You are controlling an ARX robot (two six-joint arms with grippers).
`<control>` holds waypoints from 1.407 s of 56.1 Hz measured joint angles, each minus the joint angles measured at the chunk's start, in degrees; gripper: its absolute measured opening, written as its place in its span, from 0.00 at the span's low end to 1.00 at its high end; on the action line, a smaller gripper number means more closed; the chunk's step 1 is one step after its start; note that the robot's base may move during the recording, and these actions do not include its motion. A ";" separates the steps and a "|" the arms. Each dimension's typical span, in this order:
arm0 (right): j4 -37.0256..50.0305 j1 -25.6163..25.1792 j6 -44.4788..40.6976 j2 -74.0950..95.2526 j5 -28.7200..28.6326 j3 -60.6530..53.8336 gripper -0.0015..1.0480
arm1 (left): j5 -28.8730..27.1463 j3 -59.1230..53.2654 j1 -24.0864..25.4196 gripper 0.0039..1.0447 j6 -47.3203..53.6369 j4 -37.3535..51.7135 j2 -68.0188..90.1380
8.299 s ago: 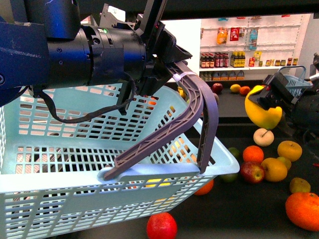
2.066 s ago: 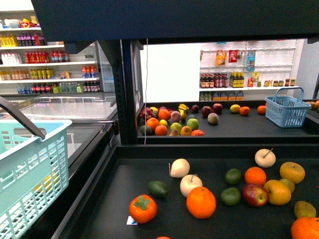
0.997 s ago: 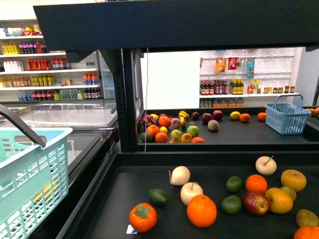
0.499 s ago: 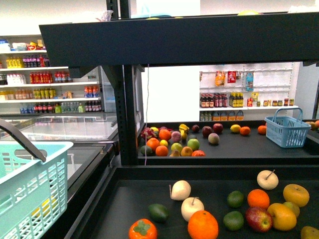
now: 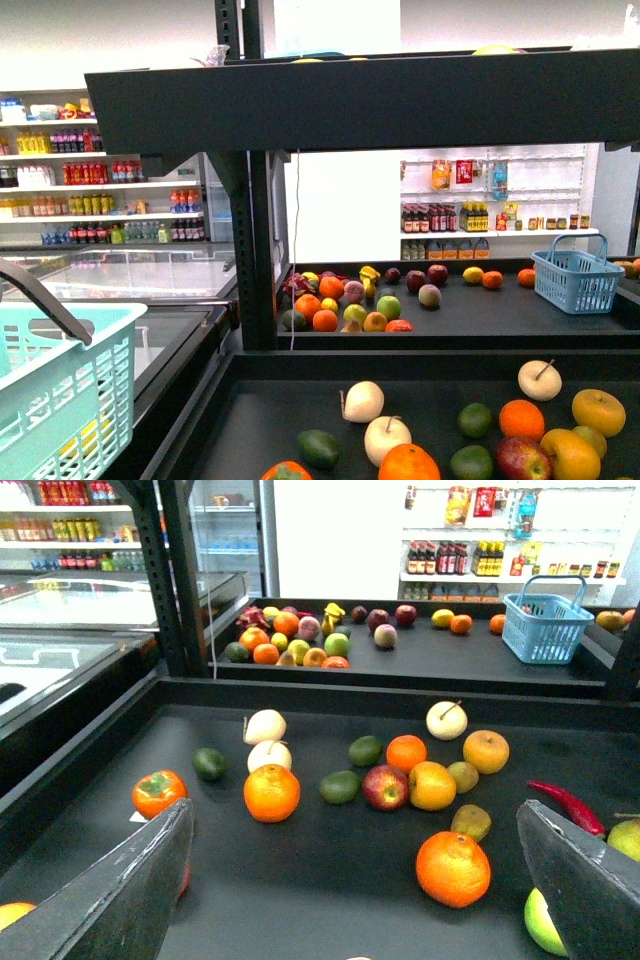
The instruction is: Pick lemon from shelf
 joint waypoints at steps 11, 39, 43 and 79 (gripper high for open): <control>0.00 0.00 0.00 0.00 -0.07 0.00 0.93 | -0.39 -12.74 0.04 0.14 2.58 -0.63 -14.03; 0.00 0.00 0.00 0.00 -0.07 0.00 0.93 | -0.37 -22.56 0.02 0.02 3.13 -3.17 -26.58; 0.00 0.00 0.00 0.00 -0.04 0.00 0.93 | -0.39 -23.54 0.02 0.02 3.19 -4.44 -28.74; 0.00 0.00 0.00 0.00 -0.07 0.00 0.93 | -0.33 -26.38 0.02 0.02 3.23 -17.40 -43.60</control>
